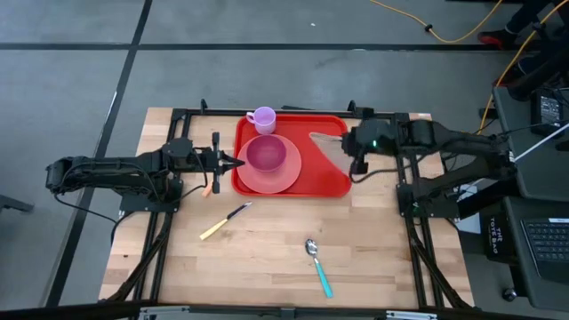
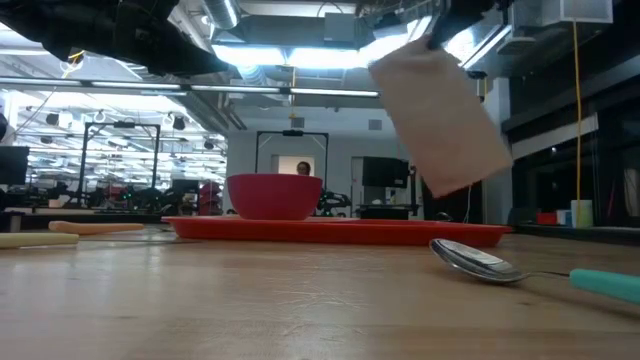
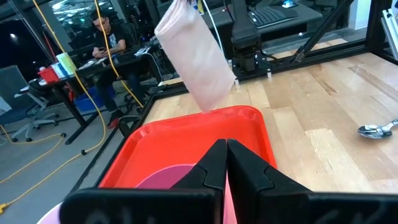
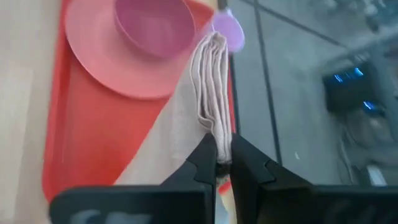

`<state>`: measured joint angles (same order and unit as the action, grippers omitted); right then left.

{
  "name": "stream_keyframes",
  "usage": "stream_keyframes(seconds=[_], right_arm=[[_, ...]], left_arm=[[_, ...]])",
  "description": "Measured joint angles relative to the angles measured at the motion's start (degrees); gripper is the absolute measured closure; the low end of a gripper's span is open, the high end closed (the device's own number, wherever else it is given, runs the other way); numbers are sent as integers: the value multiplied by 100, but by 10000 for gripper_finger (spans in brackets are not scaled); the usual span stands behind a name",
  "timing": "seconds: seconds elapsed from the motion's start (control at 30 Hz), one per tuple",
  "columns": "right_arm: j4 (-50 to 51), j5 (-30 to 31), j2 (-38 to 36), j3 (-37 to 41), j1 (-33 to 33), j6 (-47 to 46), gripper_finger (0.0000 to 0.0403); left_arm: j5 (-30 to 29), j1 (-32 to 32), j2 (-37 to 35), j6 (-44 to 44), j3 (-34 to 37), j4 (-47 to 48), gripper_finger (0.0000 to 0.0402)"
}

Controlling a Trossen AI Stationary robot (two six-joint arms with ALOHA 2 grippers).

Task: Set up tray
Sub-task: Put the light brown napkin on the red tray

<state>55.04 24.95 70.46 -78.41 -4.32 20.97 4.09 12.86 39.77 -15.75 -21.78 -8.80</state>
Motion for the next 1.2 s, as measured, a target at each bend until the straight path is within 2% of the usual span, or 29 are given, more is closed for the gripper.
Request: stream_keyframes(seconds=[0.13, 0.37, 0.7, 1.03, 1.1, 1.2], right_arm=[[-591, -1001, 8, 0, -677, 797, 375], [-742, -1617, 250, 0, -1533, 1551, 375], [-1035, -2330, 942, 0, -2362, 3223, 375], [-2067, -2328, 1368, 0, -2972, 5011, 375], [-2207, -2394, 1382, 0, -3078, 5143, 375], [-2202, -2863, 1384, 0, -3198, 5127, 375]], left_arm=[[-1, 0, 0, -267, 0, -4, 395], [0, 0, 0, -651, 0, -34, 396], [-1, 0, 0, -656, 0, -140, 397], [-1, 0, -1, -656, 0, -374, 393], [-1, 0, -1, -654, 0, -374, 394], [-1, 0, 0, -654, 0, -371, 397]])
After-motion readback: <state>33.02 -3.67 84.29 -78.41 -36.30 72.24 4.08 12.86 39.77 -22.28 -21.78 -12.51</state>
